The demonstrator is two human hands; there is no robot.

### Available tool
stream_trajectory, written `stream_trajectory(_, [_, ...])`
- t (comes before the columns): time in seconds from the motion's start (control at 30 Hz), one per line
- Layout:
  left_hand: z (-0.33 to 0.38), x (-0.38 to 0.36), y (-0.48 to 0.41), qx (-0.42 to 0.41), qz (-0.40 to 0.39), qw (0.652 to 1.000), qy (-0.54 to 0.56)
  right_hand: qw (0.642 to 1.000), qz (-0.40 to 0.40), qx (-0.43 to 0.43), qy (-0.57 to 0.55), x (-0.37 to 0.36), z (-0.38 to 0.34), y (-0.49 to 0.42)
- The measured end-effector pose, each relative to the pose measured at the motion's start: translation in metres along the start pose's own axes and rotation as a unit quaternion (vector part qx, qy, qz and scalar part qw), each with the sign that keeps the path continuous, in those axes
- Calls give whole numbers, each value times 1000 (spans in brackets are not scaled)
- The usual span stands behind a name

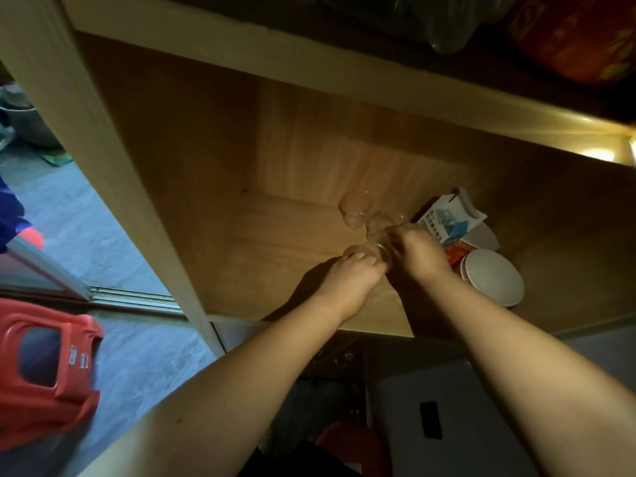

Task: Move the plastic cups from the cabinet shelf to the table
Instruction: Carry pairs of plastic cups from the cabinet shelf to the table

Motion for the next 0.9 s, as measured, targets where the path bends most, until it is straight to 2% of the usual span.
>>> stream_trajectory(0.17, [1,2,0,-7,7,1000,3,1000,17,-17,12,-4,10,9])
stream_trajectory(0.57, [-13,37,24,35,46,998,-2,997,42,40,46,8,-2,39])
stream_trajectory(0.9, [11,111,74,69,172,983,13,983,149,103,-19,79,-56,89])
Point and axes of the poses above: each hand's wrist, its own y-axis away from the middle knuckle, its own x-axis out of the back of the hand, z = x × y, the point moved 9 cm from there along -y, towards the middle knuckle, and after that the axes turned 14 degrees about y, right-handed, at the moved point
